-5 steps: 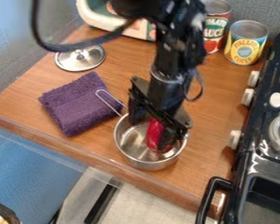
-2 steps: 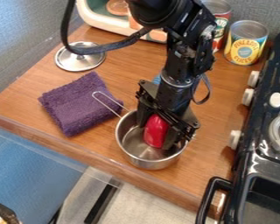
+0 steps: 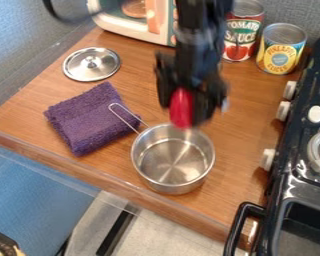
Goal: Take the red object out of the silver pot and put it on the left side of the blue spoon
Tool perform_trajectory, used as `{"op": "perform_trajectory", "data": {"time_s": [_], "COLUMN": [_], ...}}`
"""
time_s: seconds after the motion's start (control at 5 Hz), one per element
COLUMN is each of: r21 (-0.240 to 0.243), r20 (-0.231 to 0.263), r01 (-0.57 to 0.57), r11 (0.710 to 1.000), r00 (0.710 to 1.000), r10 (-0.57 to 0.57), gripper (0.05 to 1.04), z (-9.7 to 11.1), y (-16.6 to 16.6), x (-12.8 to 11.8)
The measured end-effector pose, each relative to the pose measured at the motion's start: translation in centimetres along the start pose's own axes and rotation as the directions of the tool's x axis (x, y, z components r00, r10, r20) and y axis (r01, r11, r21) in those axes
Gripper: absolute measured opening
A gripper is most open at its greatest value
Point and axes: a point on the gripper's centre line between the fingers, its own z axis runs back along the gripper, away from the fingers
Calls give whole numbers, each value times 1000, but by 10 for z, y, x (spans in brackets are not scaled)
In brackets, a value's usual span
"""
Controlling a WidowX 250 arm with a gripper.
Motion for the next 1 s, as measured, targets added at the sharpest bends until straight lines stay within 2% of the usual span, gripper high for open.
{"op": "perform_trajectory", "data": {"time_s": [0.2,0.4,0.6,1.0], "r21": [-21,12,43,98], "r20": [36,25,15,-17], "r01": [-95,-169,-232,-249], "r11": [995,986,972,964], "r00": [995,985,973,968], "r10": [95,169,231,251], "gripper": [796,796,796,797], "z": [15,-3,-24,-61], "y": [37,75,107,128], "x": [30,59,73,84]}}
